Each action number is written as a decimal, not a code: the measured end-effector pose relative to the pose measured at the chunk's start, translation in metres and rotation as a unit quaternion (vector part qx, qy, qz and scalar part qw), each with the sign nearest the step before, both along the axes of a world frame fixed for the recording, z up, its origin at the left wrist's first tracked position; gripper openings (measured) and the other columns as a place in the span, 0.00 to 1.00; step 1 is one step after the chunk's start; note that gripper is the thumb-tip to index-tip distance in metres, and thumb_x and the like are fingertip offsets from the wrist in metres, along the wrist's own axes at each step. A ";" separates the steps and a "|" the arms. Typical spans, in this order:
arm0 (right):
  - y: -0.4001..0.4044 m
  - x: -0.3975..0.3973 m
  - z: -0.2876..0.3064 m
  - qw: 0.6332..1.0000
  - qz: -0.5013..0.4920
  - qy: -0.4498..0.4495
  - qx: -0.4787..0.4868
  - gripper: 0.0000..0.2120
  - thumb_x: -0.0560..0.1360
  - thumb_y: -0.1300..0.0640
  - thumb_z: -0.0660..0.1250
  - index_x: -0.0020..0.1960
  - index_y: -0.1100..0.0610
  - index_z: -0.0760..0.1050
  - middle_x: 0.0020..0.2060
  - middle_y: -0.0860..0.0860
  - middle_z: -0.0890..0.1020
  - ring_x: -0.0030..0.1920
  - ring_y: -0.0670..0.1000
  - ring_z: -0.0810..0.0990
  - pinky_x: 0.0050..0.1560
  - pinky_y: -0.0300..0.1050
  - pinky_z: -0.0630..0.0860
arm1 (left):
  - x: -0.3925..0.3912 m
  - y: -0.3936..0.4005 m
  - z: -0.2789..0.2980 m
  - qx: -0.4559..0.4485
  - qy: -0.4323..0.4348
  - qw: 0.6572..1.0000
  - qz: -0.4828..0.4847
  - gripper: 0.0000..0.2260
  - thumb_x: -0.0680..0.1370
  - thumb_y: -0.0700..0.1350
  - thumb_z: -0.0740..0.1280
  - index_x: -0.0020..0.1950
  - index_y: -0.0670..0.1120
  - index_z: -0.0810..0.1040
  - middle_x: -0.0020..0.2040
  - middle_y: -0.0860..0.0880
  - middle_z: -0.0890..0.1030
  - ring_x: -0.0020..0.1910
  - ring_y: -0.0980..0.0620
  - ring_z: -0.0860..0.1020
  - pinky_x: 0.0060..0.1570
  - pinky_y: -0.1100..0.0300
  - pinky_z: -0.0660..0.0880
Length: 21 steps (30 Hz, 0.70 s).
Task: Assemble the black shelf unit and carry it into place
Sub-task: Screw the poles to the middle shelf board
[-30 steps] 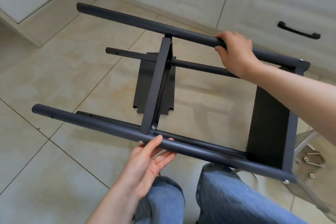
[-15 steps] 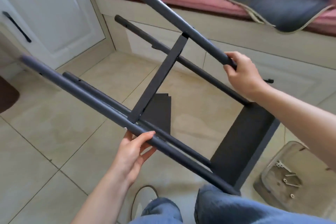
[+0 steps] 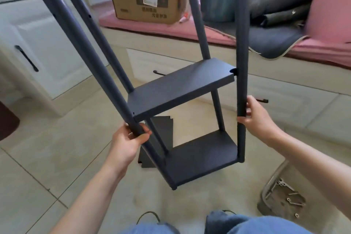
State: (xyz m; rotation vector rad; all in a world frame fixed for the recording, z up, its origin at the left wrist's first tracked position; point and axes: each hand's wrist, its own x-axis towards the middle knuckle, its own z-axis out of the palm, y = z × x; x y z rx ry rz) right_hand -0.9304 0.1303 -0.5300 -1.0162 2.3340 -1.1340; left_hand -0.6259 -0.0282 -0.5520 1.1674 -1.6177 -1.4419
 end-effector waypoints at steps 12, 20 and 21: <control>0.069 -0.025 -0.041 0.996 -0.086 0.009 -0.003 0.18 0.72 0.70 0.72 0.52 0.52 0.71 0.45 0.50 0.82 0.49 0.51 0.82 0.44 0.39 0.74 | -0.064 0.009 -0.014 -0.018 -0.043 0.996 -0.075 0.12 0.77 0.31 0.70 0.52 0.47 0.76 0.42 0.52 0.84 0.45 0.57 0.85 0.50 0.60 0.76; 0.099 -0.010 -0.068 0.994 -0.111 -0.017 0.002 0.15 0.73 0.65 0.73 0.50 0.49 0.72 0.45 0.49 0.82 0.49 0.48 0.82 0.45 0.39 0.75 | -0.077 -0.003 -0.020 -0.083 -0.056 0.982 -0.161 0.16 0.76 0.28 0.68 0.49 0.50 0.75 0.40 0.55 0.82 0.48 0.53 0.84 0.50 0.62 0.76; 0.102 -0.007 -0.071 0.994 -0.111 -0.021 0.001 0.14 0.74 0.64 0.73 0.50 0.50 0.72 0.45 0.49 0.82 0.49 0.48 0.82 0.45 0.39 0.75 | -0.079 -0.004 -0.021 -0.087 -0.059 0.981 -0.161 0.16 0.77 0.28 0.68 0.50 0.50 0.75 0.40 0.56 0.82 0.48 0.54 0.84 0.50 0.62 0.76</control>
